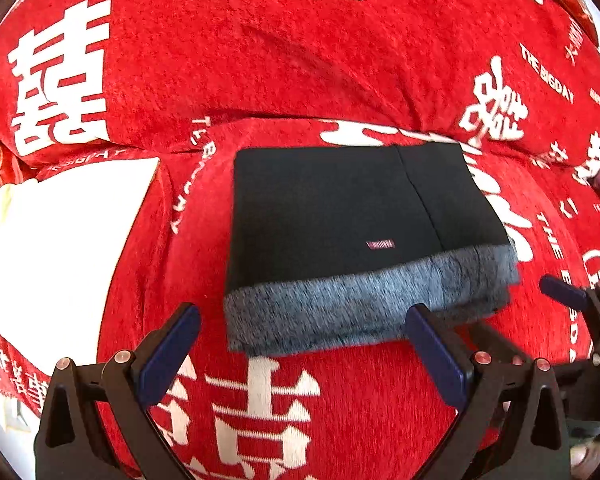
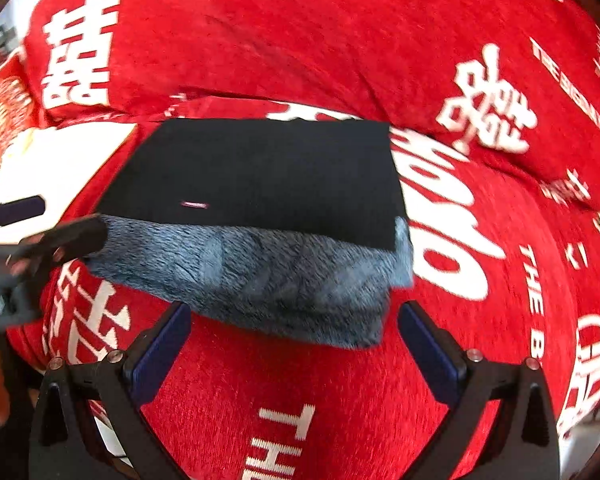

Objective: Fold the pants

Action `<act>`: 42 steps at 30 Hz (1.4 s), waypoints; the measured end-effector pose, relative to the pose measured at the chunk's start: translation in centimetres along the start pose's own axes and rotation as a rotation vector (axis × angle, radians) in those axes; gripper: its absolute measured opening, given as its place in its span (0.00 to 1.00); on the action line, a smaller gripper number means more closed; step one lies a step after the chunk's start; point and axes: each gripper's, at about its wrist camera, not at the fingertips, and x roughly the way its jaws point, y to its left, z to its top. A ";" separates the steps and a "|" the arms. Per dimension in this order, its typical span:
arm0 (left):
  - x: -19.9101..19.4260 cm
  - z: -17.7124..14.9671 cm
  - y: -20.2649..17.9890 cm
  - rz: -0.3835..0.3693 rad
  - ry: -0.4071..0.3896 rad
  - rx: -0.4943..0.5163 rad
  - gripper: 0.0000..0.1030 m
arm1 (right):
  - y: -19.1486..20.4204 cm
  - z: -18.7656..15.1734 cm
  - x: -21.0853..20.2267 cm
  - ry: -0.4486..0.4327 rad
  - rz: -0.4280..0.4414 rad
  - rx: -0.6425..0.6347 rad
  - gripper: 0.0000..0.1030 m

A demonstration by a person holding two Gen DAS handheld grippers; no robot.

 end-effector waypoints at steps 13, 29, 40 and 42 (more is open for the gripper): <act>-1.0 -1.5 -1.1 -0.011 0.028 0.047 1.00 | -0.3 -0.4 -0.2 0.034 -0.039 0.055 1.00; -1.5 -2.5 -0.8 0.055 0.012 0.020 1.00 | 0.0 -0.7 0.4 0.054 -0.035 0.066 1.00; -0.8 -3.0 -0.8 0.049 0.025 0.026 1.00 | 0.2 -0.7 0.6 0.057 -0.033 0.079 1.00; -0.6 -2.9 -0.8 0.045 0.029 0.024 1.00 | 0.3 -0.7 0.8 0.062 -0.036 0.078 1.00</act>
